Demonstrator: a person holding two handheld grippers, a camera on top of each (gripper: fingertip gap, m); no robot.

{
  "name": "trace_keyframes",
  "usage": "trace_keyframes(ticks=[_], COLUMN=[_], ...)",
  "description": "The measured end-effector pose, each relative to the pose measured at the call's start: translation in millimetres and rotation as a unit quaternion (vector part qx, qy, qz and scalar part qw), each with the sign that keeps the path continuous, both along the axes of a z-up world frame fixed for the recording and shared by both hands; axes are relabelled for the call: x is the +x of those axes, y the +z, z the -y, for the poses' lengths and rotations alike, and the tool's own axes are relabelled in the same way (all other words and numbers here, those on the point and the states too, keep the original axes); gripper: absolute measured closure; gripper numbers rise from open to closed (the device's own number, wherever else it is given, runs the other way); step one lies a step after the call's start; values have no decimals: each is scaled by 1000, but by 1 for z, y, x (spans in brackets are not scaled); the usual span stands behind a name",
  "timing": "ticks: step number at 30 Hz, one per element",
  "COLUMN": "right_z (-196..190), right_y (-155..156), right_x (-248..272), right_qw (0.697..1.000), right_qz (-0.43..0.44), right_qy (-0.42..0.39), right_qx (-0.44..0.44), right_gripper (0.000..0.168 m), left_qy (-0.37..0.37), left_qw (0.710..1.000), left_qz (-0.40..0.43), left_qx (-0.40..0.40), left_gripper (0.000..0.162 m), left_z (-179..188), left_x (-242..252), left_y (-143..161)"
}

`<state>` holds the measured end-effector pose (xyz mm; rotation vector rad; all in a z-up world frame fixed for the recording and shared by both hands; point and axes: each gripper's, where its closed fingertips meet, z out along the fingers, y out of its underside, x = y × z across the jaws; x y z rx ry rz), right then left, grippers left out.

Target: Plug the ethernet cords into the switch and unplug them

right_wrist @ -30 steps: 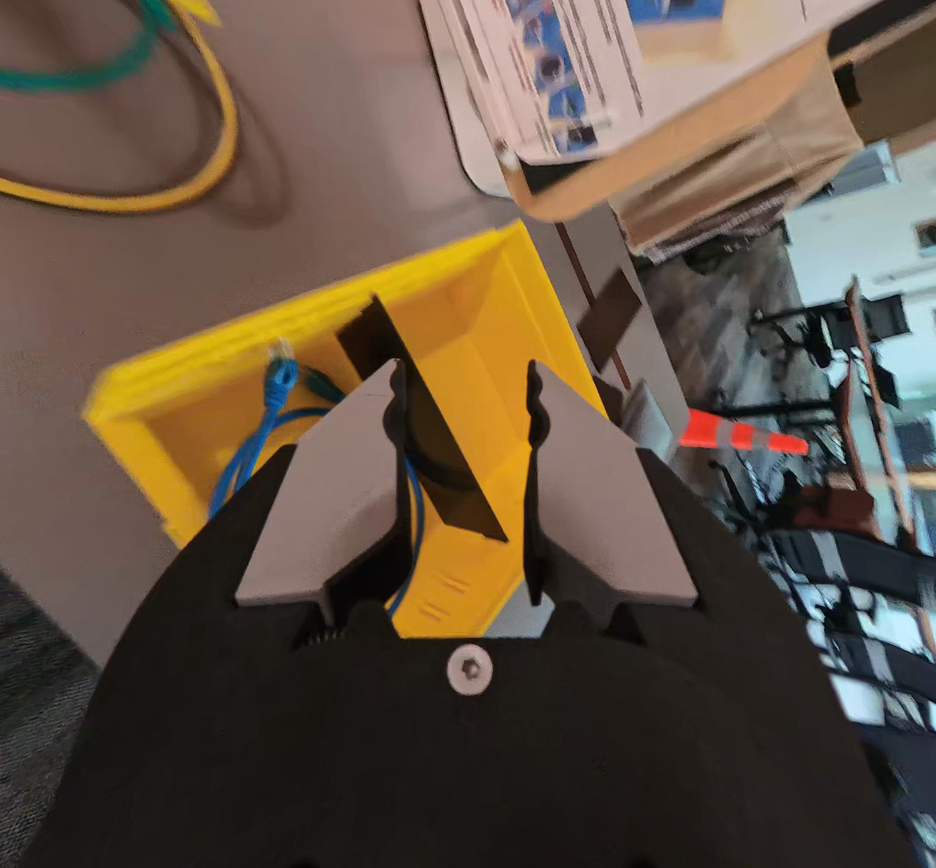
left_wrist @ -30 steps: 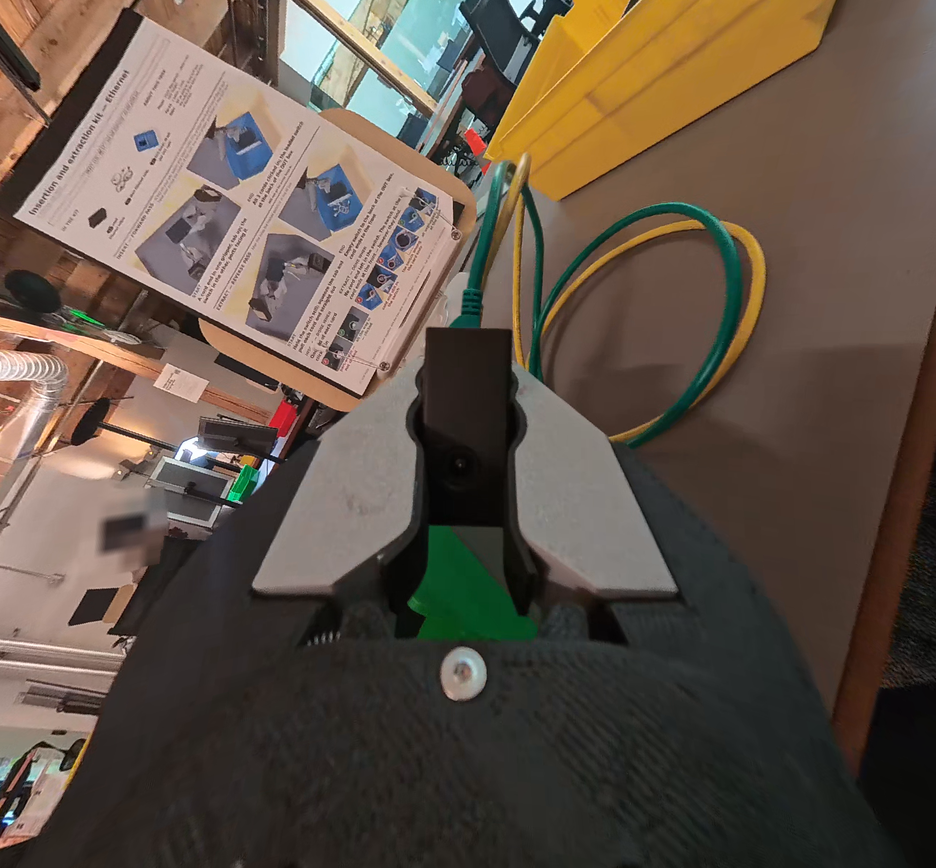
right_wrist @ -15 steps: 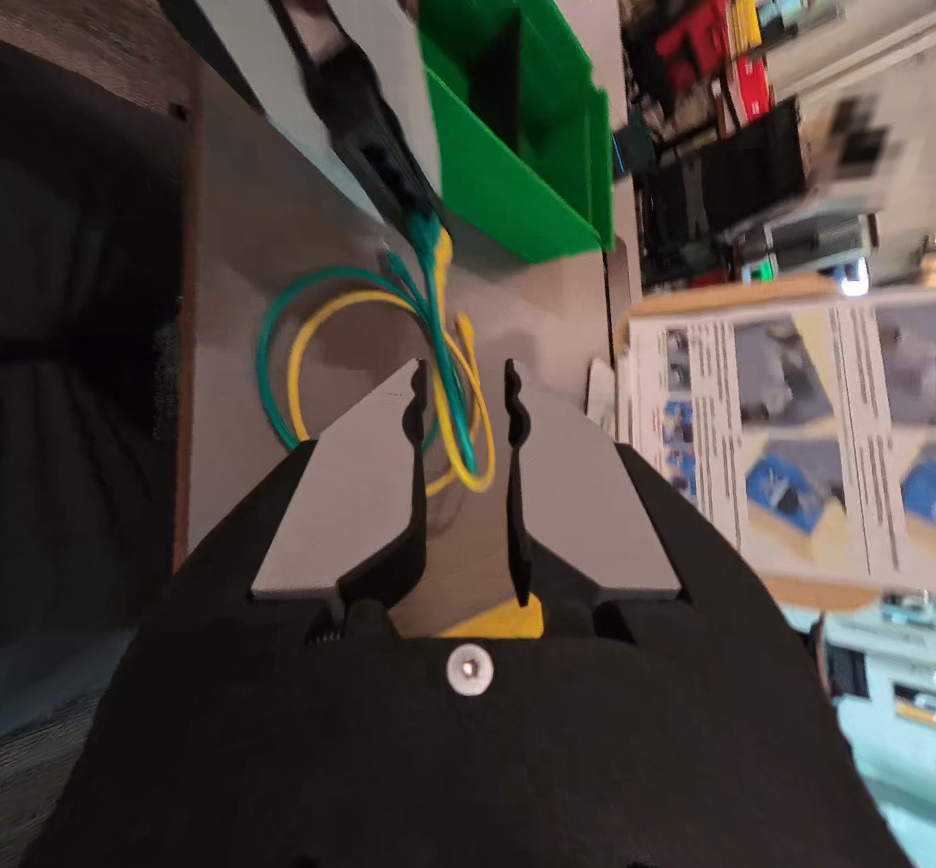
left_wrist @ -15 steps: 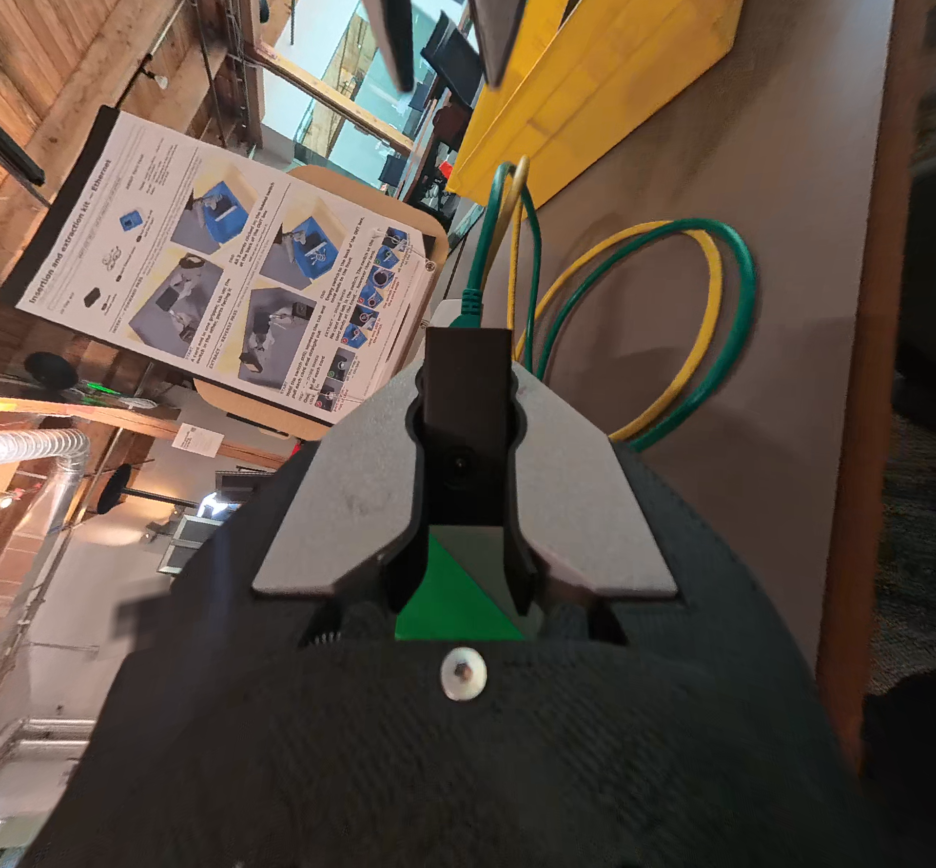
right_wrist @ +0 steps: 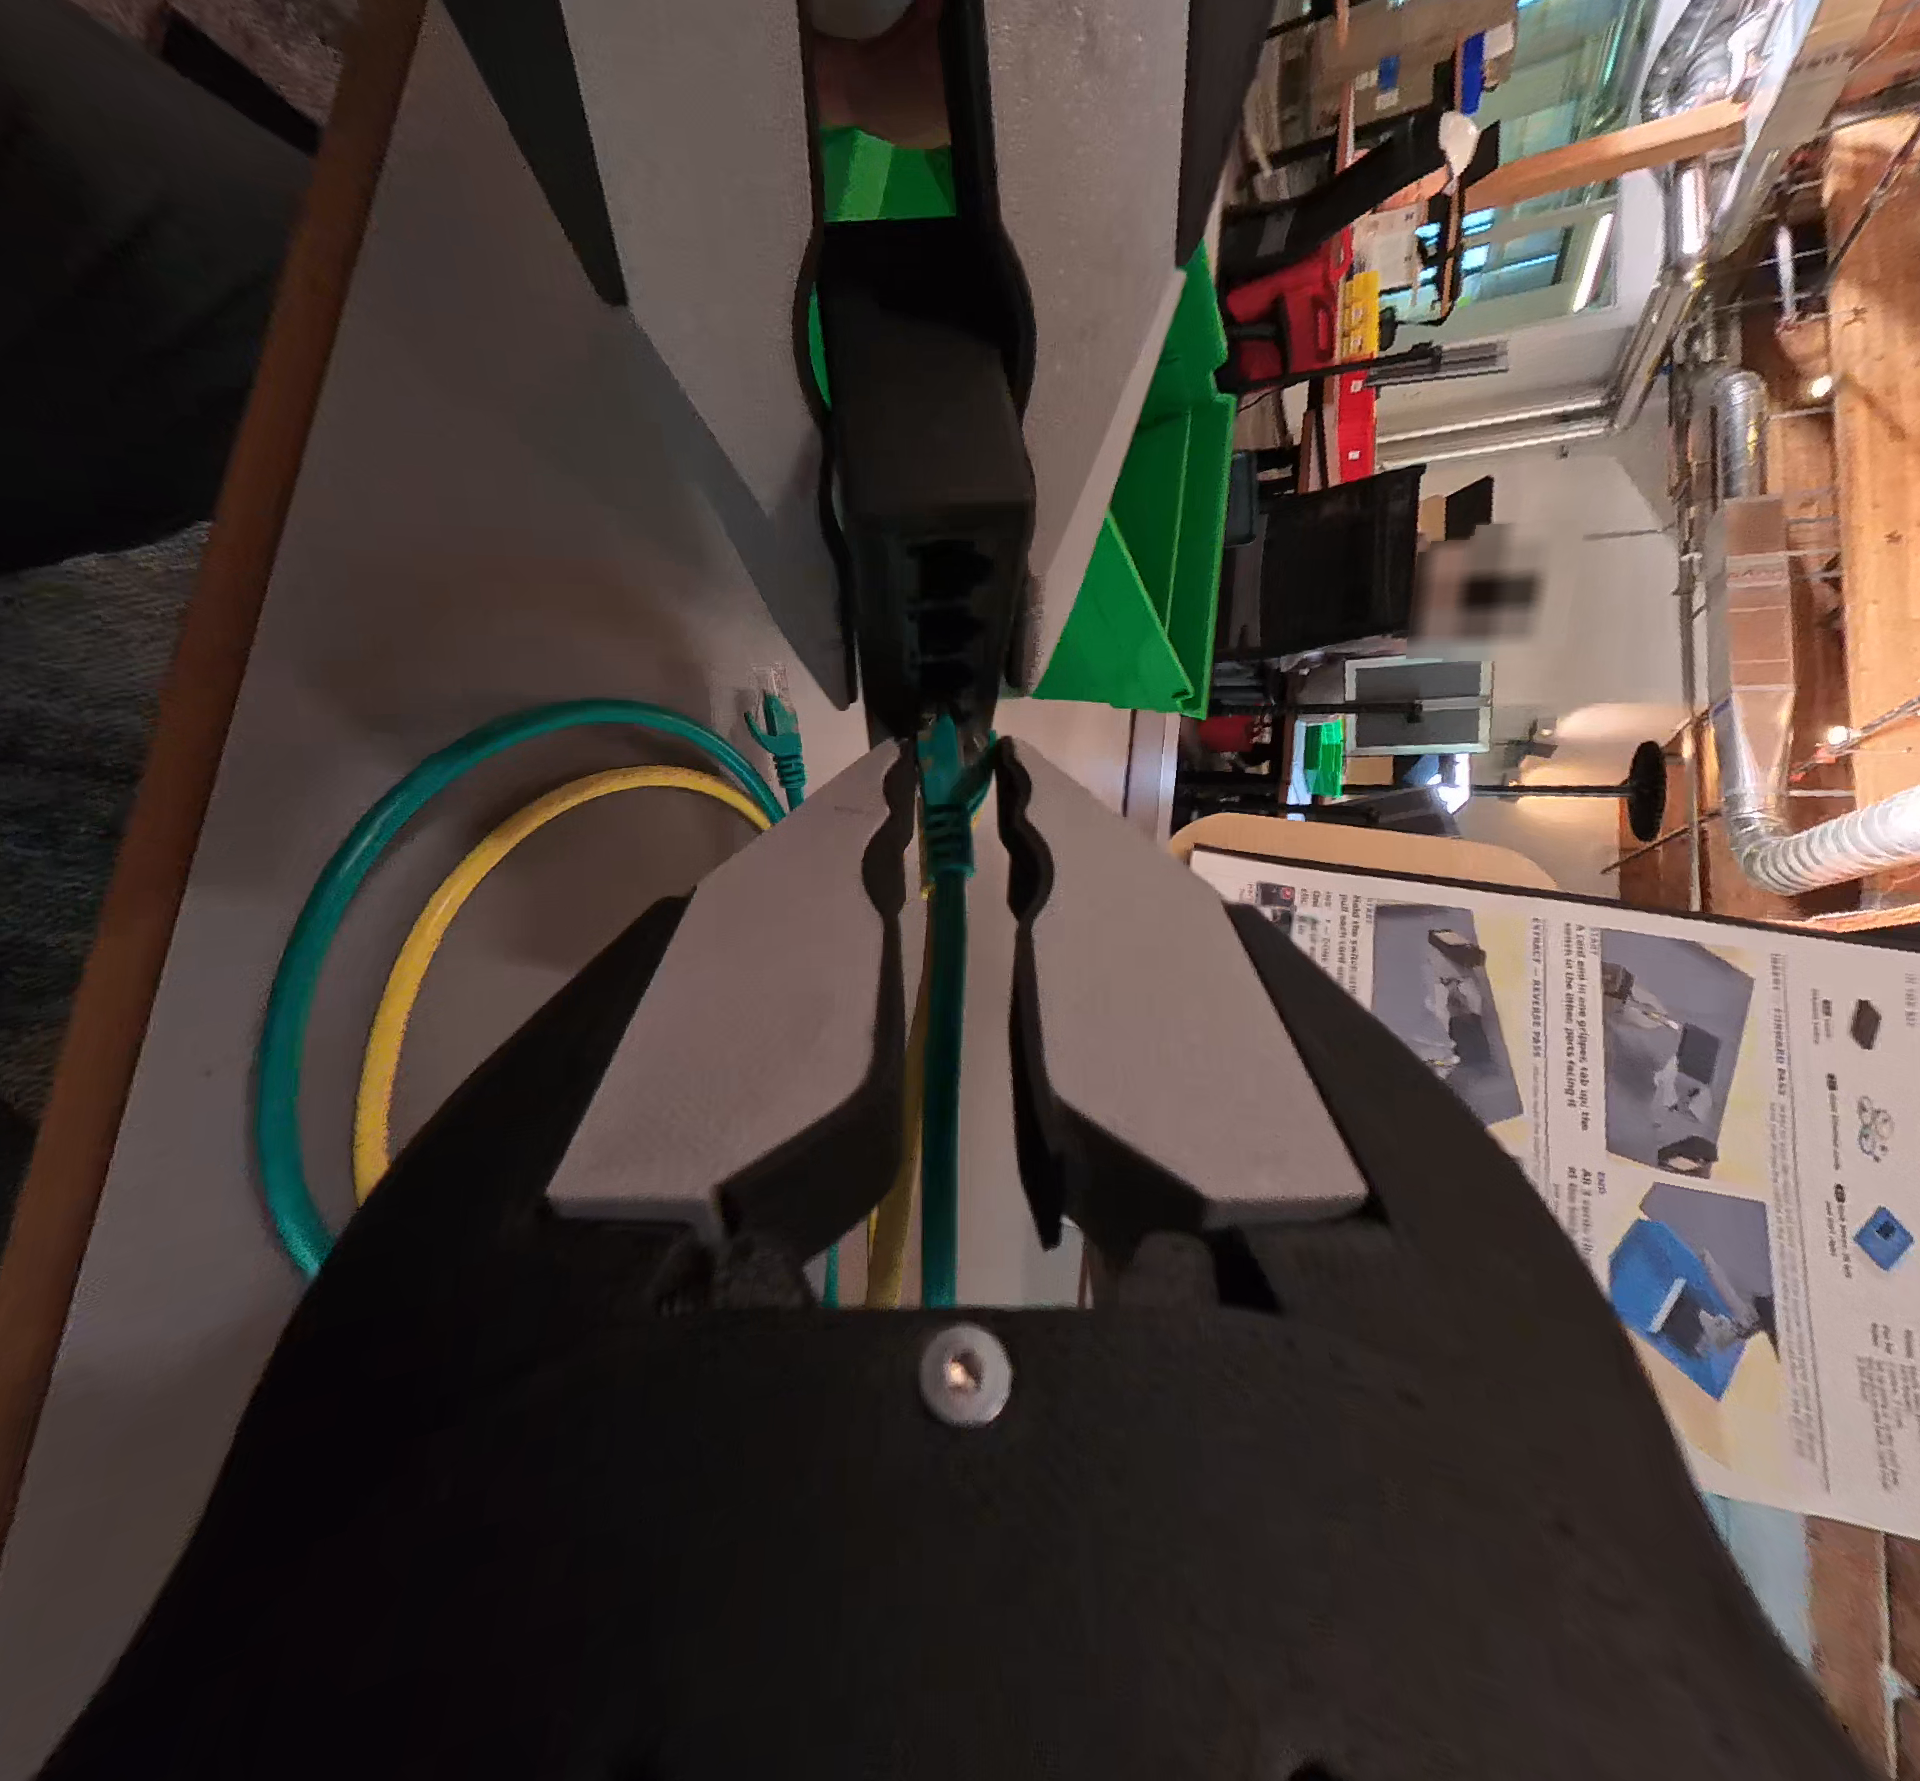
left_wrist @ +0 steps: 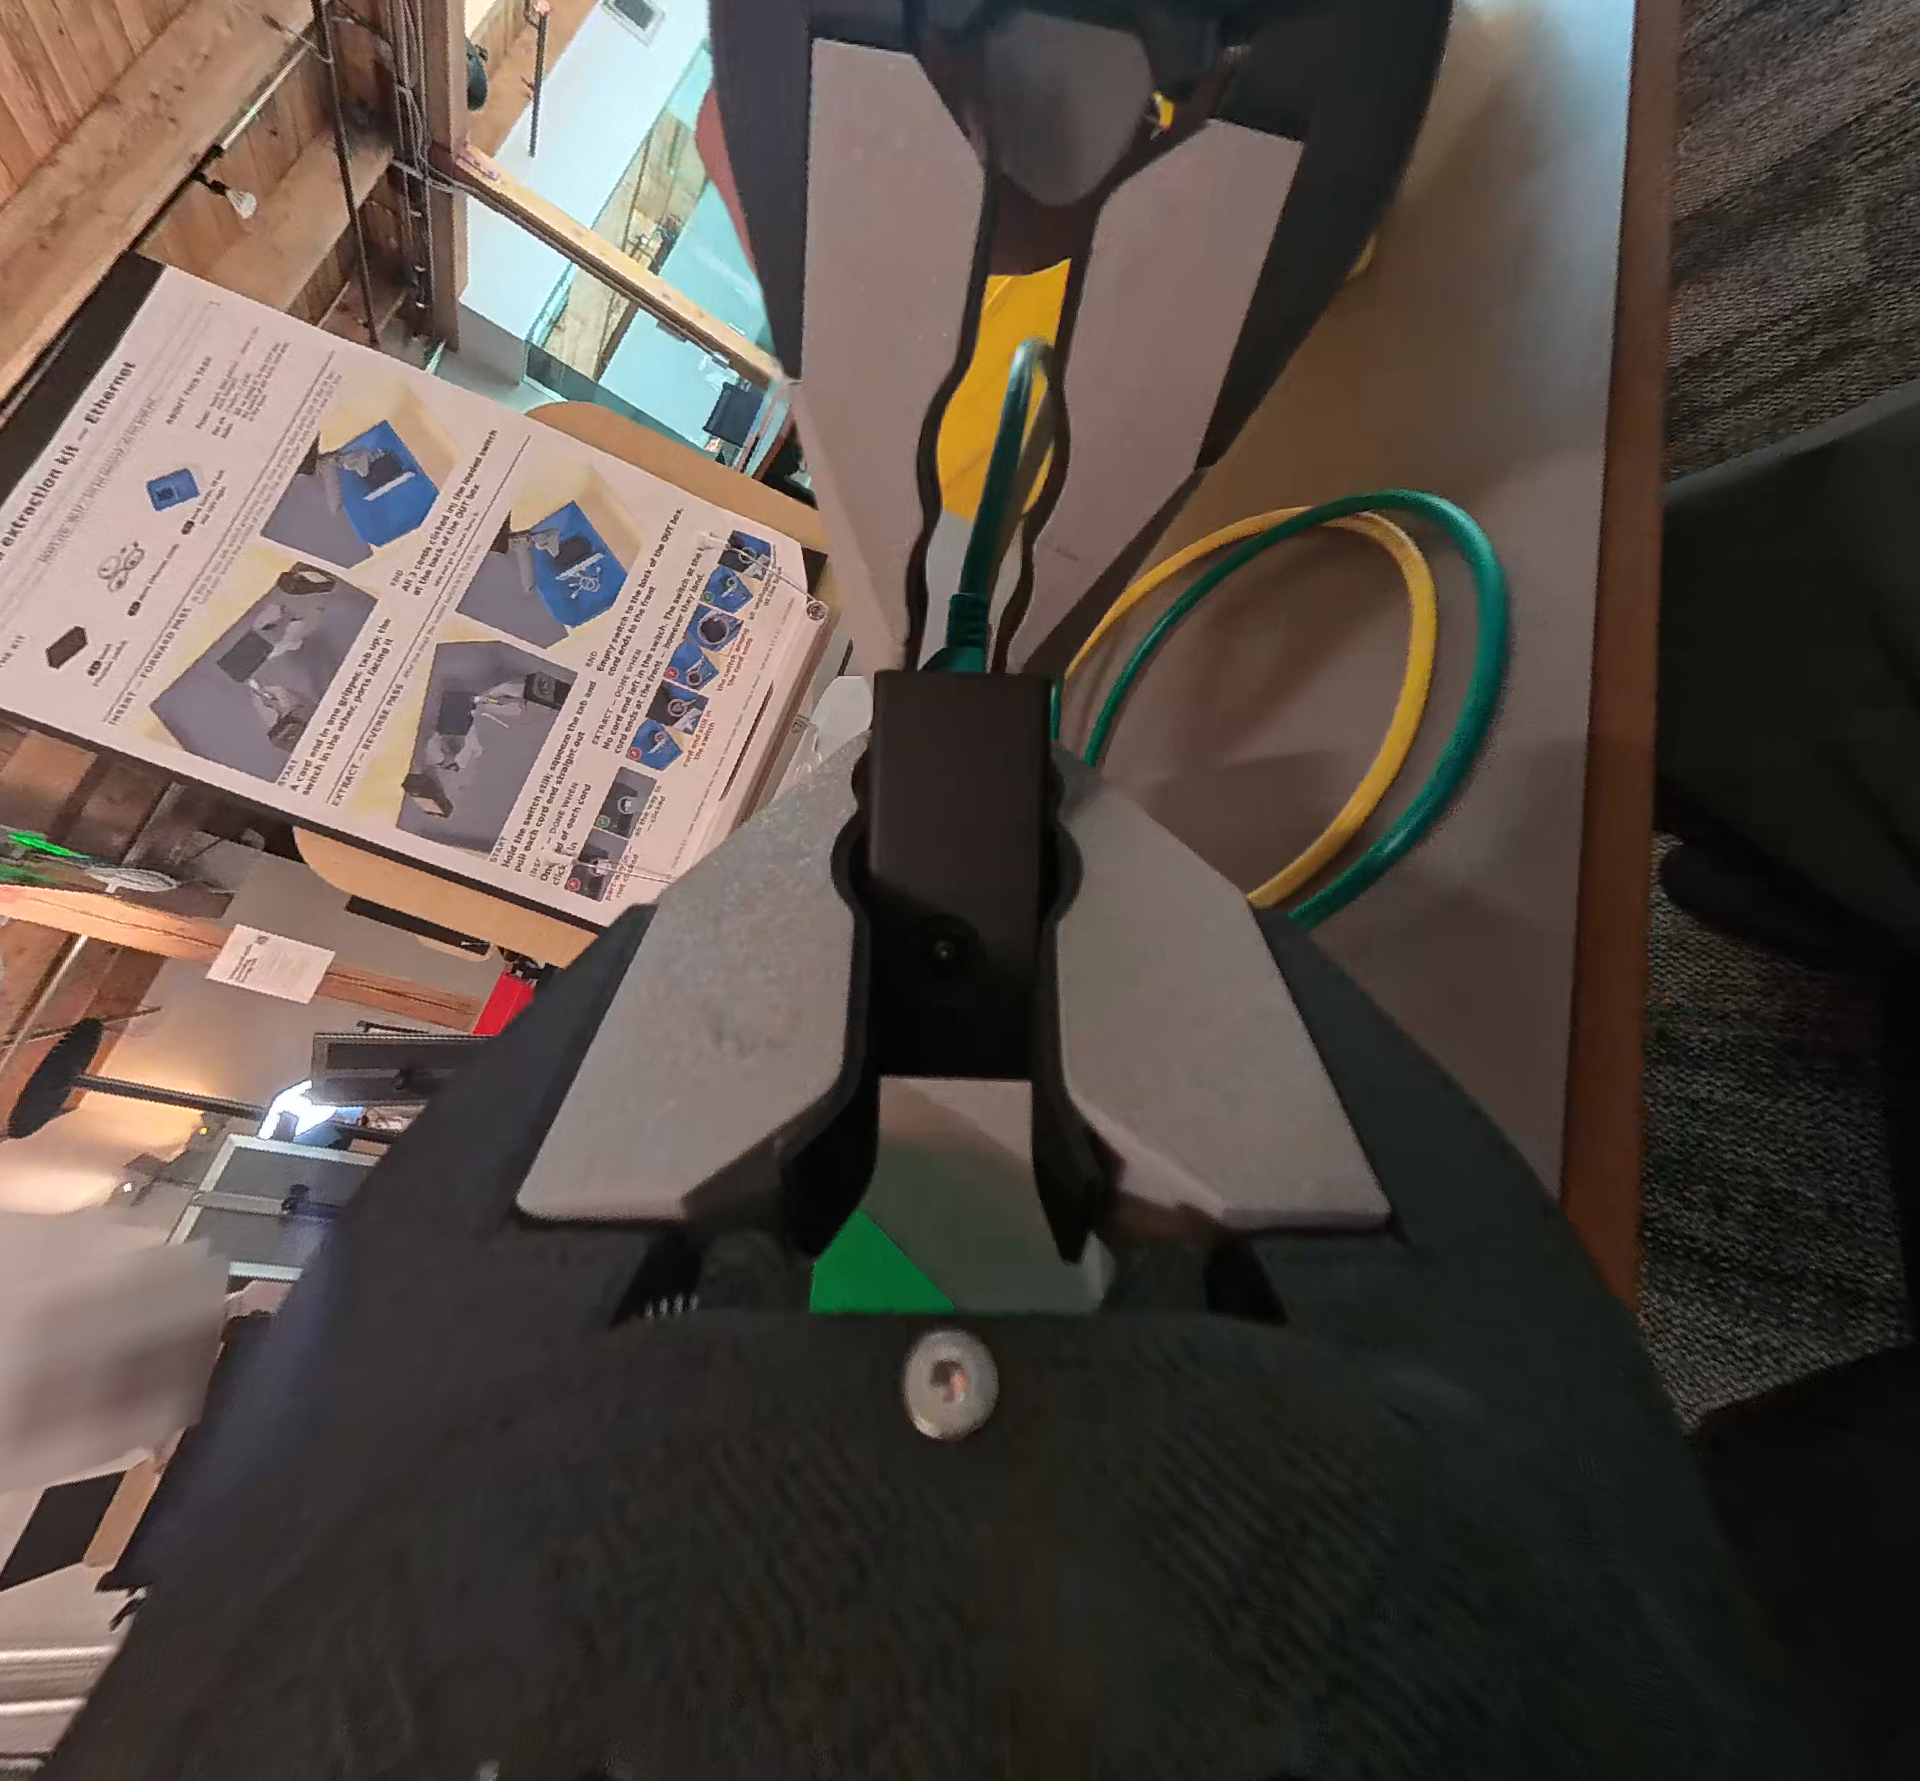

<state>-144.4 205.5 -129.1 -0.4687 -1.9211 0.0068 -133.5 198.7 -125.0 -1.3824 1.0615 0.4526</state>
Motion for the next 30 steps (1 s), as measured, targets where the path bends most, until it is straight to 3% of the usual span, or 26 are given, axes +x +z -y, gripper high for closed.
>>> trace_keyframes(ticks=[9, 30], right_z=[-5, -3], right_y=[-16, -39], right_x=[10, 18], right_qw=[999, 995], right_qz=[12, 52], right_qy=[-8, 11], right_qx=[-44, -81], right_gripper=[158, 158], left_qy=[2, -1], left_qw=[995, 997], left_qz=[69, 2], left_qx=[-77, -80], left_gripper=[132, 134], left_z=[-7, -11], left_x=[4, 10], left_y=[-18, -45])
